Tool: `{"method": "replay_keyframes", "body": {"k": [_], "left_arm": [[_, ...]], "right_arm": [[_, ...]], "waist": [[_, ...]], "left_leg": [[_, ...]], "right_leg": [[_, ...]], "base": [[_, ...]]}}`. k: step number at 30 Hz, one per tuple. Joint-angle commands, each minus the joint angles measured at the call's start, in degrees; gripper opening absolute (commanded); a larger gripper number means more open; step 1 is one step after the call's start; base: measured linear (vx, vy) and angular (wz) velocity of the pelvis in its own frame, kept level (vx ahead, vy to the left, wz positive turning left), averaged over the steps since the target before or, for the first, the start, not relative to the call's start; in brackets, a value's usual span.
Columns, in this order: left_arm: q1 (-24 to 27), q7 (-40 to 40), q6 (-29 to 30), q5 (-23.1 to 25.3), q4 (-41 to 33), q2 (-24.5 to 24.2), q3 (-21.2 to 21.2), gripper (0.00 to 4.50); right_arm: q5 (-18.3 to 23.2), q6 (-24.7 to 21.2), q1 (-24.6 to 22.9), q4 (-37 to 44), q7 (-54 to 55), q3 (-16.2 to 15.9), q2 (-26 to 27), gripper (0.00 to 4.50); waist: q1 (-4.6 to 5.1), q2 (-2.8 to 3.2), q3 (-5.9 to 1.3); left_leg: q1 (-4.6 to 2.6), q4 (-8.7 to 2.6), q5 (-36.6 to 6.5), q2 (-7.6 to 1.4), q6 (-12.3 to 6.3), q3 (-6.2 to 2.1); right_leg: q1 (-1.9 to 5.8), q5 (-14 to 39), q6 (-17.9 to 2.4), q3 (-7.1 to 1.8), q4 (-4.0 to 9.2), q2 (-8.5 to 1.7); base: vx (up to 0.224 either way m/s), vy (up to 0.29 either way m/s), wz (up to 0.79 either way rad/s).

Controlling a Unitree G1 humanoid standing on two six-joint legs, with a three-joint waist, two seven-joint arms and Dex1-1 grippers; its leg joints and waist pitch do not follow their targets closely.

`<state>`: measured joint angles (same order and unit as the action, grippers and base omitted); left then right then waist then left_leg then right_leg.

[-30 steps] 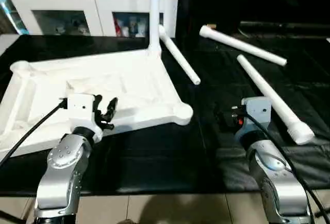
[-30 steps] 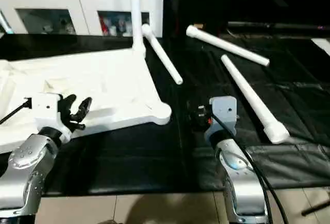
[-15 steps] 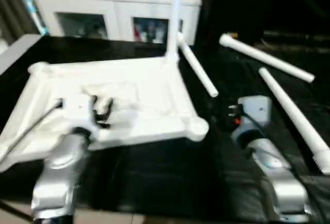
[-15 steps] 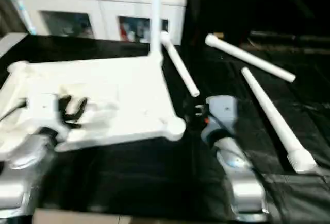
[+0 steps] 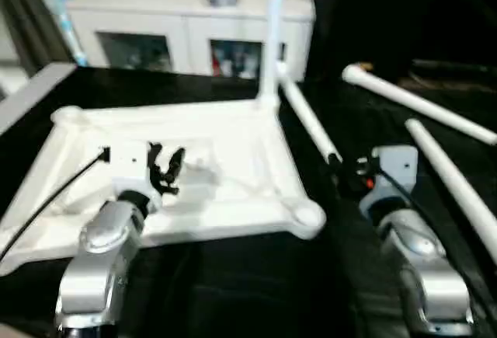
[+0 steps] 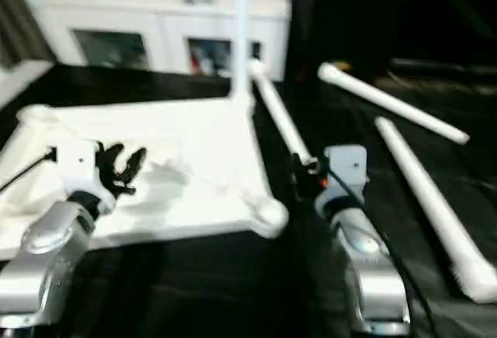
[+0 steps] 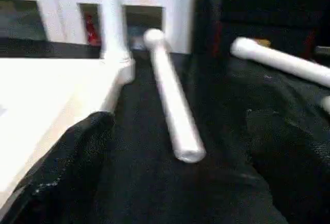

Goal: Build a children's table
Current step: Insert table leg to table base

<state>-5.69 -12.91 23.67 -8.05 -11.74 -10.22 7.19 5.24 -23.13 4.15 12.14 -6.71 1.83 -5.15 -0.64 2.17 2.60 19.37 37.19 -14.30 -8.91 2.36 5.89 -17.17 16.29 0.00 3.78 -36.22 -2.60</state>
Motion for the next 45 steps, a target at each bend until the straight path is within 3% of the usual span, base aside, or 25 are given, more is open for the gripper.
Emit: {"method": "replay_keyframes", "body": {"k": [1,3,5,6,8,10,11,12,13,14,15,16,17,18,21,22,23,24,25,27,29,31,34,36,45], "left_arm": [[-0.25,0.24,0.52,-0.04,-0.61,-0.09,0.39,2.34],[-0.28,0.23,0.61,-0.12,-0.58,-0.13,0.36,2.34],[-0.33,0.28,0.69,-0.18,-0.58,-0.16,0.24,2.34],[-0.42,0.32,0.85,-0.37,-0.59,-0.18,0.12,2.34],[-0.48,0.32,0.98,-0.57,-0.59,-0.2,0.07,2.34],[-0.58,0.27,0.99,-0.72,-0.51,-0.3,0.05,2.34],[-0.6,0.25,0.97,-0.7,-0.48,-0.32,0.06,2.34],[-0.6,0.19,0.99,-0.69,-0.5,-0.31,0.09,2.34],[-0.6,0.19,0.99,-0.69,-0.5,-0.31,0.09,2.34],[-0.62,0.18,1.01,-0.7,-0.49,-0.33,0.08,2.34],[-0.66,0.15,1.03,-0.74,-0.46,-0.38,0.04,2.34],[-0.69,0.14,1.04,-0.78,-0.44,-0.43,-0.01,2.34],[-0.69,0.15,1.04,-0.82,-0.43,-0.47,-0.03,2.34],[-0.73,0.23,1.06,-1.06,-0.38,-0.71,-0.16,2.34],[-0.74,0.27,1.11,-1.08,-0.36,-0.8,-0.19,2.34],[-0.79,0.37,1.14,-0.89,-0.34,-0.92,-0.24,2.34],[-0.83,0.46,1.14,-0.67,-0.3,-1.0,-0.29,2.34],[-0.91,0.57,1.26,-0.44,-0.23,-1.03,-0.27,2.34],[-0.98,0.57,1.27,-0.35,-0.14,-1.03,-0.23,2.34],[-1.23,0.23,1.28,-0.34,0.13,-1.22,-0.2,2.34],[-1.33,-0.26,1.47,-0.39,0.19,-1.85,-0.69,2.34],[-1.34,-1.13,1.6,-0.36,0.3,-2.86,-1.57,2.34],[-1.39,-2.14,1.75,-0.4,0.37,-3.43,-2.34,2.34],[-1.48,-3.25,2.0,-0.25,0.24,-4.04,-3.1,2.34],[-2.09,-5.51,1.96,-0.44,0.78,-6.07,-4.3,2.34]], "right_arm": [[0.3,-0.66,0.43,-0.01,-0.3,-0.61,-0.4,4.5],[0.3,-0.69,0.5,-0.07,-0.32,-0.77,-0.52,4.5],[0.2,-0.74,0.55,-0.07,-0.36,-0.8,-0.54,4.5],[0.05,-0.82,0.62,-0.06,-0.44,-0.77,-0.51,4.5],[-0.04,-0.84,0.65,-0.08,-0.48,-0.76,-0.5,4.5],[-0.08,-0.88,0.74,-0.14,-0.42,-0.79,-0.47,4.5],[-0.02,-0.92,0.75,-0.16,-0.32,-0.84,-0.5,4.5],[0.04,-0.92,0.76,-0.15,-0.23,-0.91,-0.56,4.5],[0.04,-0.92,0.76,-0.15,-0.23,-0.91,-0.56,4.5],[0.06,-0.91,0.78,-0.18,-0.19,-0.93,-0.59,4.5],[0.1,-0.93,0.83,-0.23,-0.22,-0.97,-0.62,4.5],[0.1,-0.96,0.87,-0.27,-0.29,-0.98,-0.63,4.5],[0.08,-0.98,0.89,-0.28,-0.31,-0.97,-0.61,4.5],[-0.13,-1.05,1.05,-0.35,-0.56,-1.02,-0.6,4.5],[-0.29,-1.02,1.13,-0.39,-0.63,-1.07,-0.58,4.5],[-0.09,-1.0,1.19,-0.46,-0.15,-0.68,-0.21,4.5],[0.16,-0.98,1.24,-0.52,0.35,-0.28,0.17,4.5],[0.51,-1.04,1.33,-0.63,0.78,0.07,0.43,4.5],[0.74,-1.05,1.45,-0.77,1.04,0.29,0.59,4.5],[0.87,-1.11,1.89,-1.11,1.18,0.22,0.45,4.5],[0.96,-1.03,2.24,-1.27,1.24,0.39,0.63,4.5],[0.96,-0.97,2.66,-1.51,1.28,0.65,1.02,4.5],[1.1,-1.04,3.1,-1.81,1.2,0.99,1.52,4.5],[1.28,-1.13,3.47,-2.3,1.37,1.07,1.59,4.5],[-0.1,-1.39,5.68,-5.52,2.75,1.98,0.71,4.5]], "waist": [[1.78,1.28,-1.97],[3.21,1.18,-2.69],[3.51,0.23,-2.47],[1.08,-1.18,-3.49],[-0.5,-1.4,-4.17],[0.11,-0.37,-4.37],[1.45,0.41,-4.48],[3.5,1.24,-4.83],[3.94,0.69,-4.68],[3.68,0.34,-4.09],[3.45,0.05,-3.9],[2.02,-2.89,-2.89],[0.7,-3.68,-3.36],[-1.18,-3.5,-3.33],[-1.68,-2.76,-2.19],[-1.25,-0.64,-1.48],[-1.07,0.76,-1.92],[0.94,1.94,-2.54],[1.78,1.69,-3.91],[1.2,0.7,-4.73],[0.05,0.14,-4.94],[-0.86,-0.46,-4.84],[-0.45,-0.29,-2.28],[-0.48,-0.74,-1.63],[-1.09,-0.93,-2.01]], "left_leg": [[-4.2,-8.14,-23.79,-5.45,-2.97,-3.08],[-6.42,-8.91,-20.44,-6.36,-10.32,-5.56],[-5.5,-8.0,-16.26,-5.04,-14.54,-4.36],[2.62,-3.45,-4.87,0.37,-14.78,0.51],[4.84,-1.57,2.39,-0.1,-12.09,0.52],[3.02,-4.02,7.35,-0.71,-11.5,0.31],[-1.28,-5.32,11.12,-2.27,-15.33,-1.74],[-7.75,-5.5,14.85,-5.69,-23.75,-6.35],[-9.76,-5.54,17.2,-8.88,-31.35,-8.94],[-8.55,-5.91,15.85,-9.04,-32.48,-8.47],[-7.89,-6.01,14.24,-8.53,-31.86,-7.57],[-2.87,-4.35,-0.18,-1.16,-22.18,-1.07],[-0.81,-1.66,-2.84,2.25,-19.17,0.83],[3.67,3.63,-3.45,1.98,-13.54,-0.26],[4.52,2.51,0.92,0.67,-5.56,-0.77],[1.99,-3.1,-0.01,-1.21,-4.9,-0.23],[1.25,-5.74,-2.85,-2.63,-4.67,-1.11],[-1.39,-7.14,-8.01,-4.83,-4.91,-3.72],[-3.95,-6.19,-1.73,-6.07,-8.84,-5.63],[-2.56,-2.48,26.99,-5.06,-15.5,-5.05],[0.42,-1.43,37.47,-2.98,-13.72,-3.25],[2.47,-2.66,25.57,-1.75,-8.0,-1.52],[1.25,-6.51,-11.52,-3.33,-0.94,-0.98],[0.73,-6.98,-18.74,-3.41,1.48,-0.4],[1.28,-7.61,-16.49,-3.3,2.77,0.0]], "right_leg": [[-1.84,15.77,-11.32,-0.77,3.4,-1.61],[-3.1,1.33,-8.36,-0.14,0.48,-2.15],[-2.79,-1.49,-8.65,-0.88,1.63,-3.43],[5.53,-5.04,-10.72,-4.61,6.01,-6.84],[7.6,-0.25,-12.58,-5.84,7.37,-8.05],[5.92,-3.37,-12.31,-2.75,5.52,-3.77],[2.88,-5.6,-11.33,-0.41,3.04,-1.26],[-3.79,-0.53,-8.46,0.94,-0.89,-0.82],[-7.32,4.62,-2.22,-0.38,-3.6,-2.56],[-7.61,4.39,-0.28,-0.99,-4.25,-3.22],[-7.84,2.91,0.39,-1.54,-4.11,-3.81],[-3.19,-3.34,-2.76,-4.54,3.26,-5.72],[0.22,0.5,-7.01,-7.07,5.28,-6.46],[5.27,10.4,-10.95,-11.47,7.67,-12.37],[4.46,19.84,-14.23,-8.34,8.16,-9.5],[2.87,22.39,-14.37,-4.01,8.75,-6.45],[2.23,18.99,-12.26,-2.59,6.94,-4.29],[-0.11,9.99,-10.25,-0.94,2.98,-1.35],[-2.2,-2.01,-9.77,-1.03,0.7,-2.34],[-3.24,-18.74,-8.47,-2.51,0.33,-4.7],[-1.45,-30.07,-8.61,-3.67,0.45,-5.79],[-0.11,-34.44,-7.96,-3.49,0.63,-5.74],[-0.74,1.8,-11.73,-3.55,3.87,-5.84],[-1.69,15.79,-10.36,-4.17,5.24,-6.15],[-2.48,16.43,-7.27,-4.75,5.42,-5.84]], "base": [[0.082,0.068,0.09],[0.084,0.053,0.08],[0.074,0.014,0.07],[0.052,0.0,0.06],[0.038,0.005,0.03],[0.087,0.006,0.07],[0.139,-0.011,0.05],[0.139,-0.011,0.05],[0.133,-0.023,0.02],[0.068,-0.032,0.02],[0.068,-0.032,0.02],[0.032,-0.054,0.06],[0.042,-0.087,0.11],[0.042,-0.087,0.11],[0.018,-0.028,-0.01],[0.052,-0.005,0.01],[0.077,0.061,-0.08],[0.077,0.061,-0.08],[0.112,0.078,-0.04],[0.078,0.048,0.06],[0.0,0.0,0.0],[-0.035,0.0,-0.01],[-0.097,-0.015,-0.01],[-0.097,-0.026,0.01],[-0.036,-0.007,-0.03]]}}
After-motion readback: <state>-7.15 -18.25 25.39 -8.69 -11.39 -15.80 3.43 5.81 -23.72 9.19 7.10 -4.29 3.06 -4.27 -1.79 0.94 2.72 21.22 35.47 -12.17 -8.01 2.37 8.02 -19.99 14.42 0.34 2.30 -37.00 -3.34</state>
